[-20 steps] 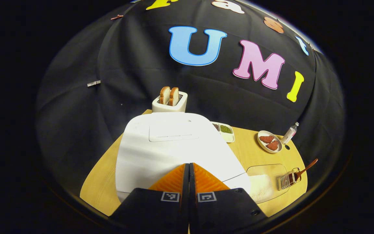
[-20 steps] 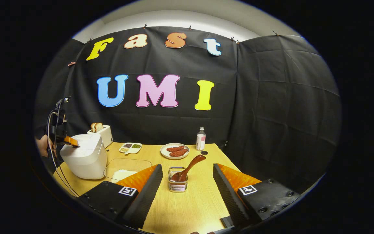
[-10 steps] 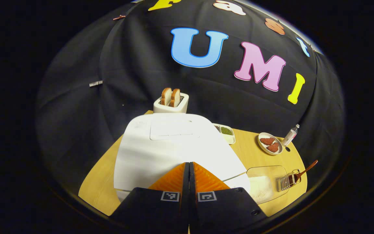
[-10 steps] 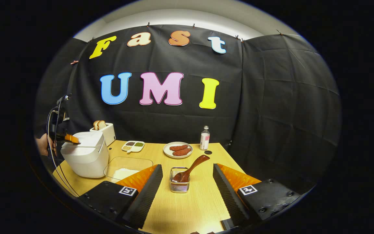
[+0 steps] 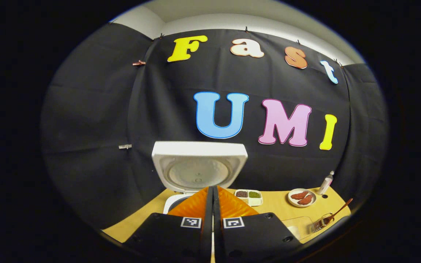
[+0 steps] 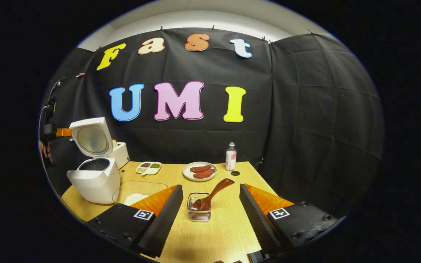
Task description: Close the left gripper, press the button to open the rice cooker; take a wooden spoon from the chopstick holder with the right hand, scoop a spoonful of rice and pour it into the rice cooker, then put the wooden spoon back into the chopstick holder.
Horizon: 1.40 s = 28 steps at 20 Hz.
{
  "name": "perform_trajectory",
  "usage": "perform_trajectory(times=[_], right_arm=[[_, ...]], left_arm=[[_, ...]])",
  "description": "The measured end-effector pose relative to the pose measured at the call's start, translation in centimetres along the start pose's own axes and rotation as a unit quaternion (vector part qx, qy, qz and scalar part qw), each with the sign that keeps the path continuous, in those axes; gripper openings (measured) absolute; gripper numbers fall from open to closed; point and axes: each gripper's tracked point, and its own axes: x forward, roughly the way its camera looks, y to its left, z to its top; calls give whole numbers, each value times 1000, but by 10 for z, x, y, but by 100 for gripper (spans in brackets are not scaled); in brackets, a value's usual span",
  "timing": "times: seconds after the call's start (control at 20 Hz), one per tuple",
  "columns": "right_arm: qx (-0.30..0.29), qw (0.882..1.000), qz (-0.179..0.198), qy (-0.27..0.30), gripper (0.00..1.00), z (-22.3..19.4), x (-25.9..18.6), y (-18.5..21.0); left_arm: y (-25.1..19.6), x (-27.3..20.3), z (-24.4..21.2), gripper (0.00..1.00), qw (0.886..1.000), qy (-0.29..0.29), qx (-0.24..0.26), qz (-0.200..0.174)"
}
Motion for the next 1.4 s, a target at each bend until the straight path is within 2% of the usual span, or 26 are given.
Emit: perform_trajectory(times=[0.25,0.45,0.55,0.6,0.75,0.9,0.95,1.0,1.2,1.4], right_arm=[[29,999,21,27,98,-18,36,-8],[56,995,44,73,98,-48,67,-11],[60,992,54,98,98,-66,81,-12],[61,990,60,108,98,-74,88,-13],[76,986,81,126,98,-88,110,-12],[100,982,88,137,98,-98,134,-14],[110,980,88,141,94,-102,143,-16],[119,978,87,146,98,-107,152,-18],[169,967,77,173,99,-130,188,-21],[196,963,79,167,95,-130,216,-15]], left_arm=[[7,-37,-36,10,998,37,-9,41],[3,-62,-55,19,995,56,-41,65],[-10,-74,-62,32,995,62,-50,54],[-18,-81,-67,49,995,65,-52,53],[-21,-100,-75,99,993,64,-42,89],[-40,-121,-87,95,991,75,-34,104],[-47,-128,-92,95,990,82,-32,106],[-54,-133,-100,95,990,87,-30,108],[-71,-148,-126,96,986,117,-12,116],[-92,-149,-141,96,985,135,-19,108]])
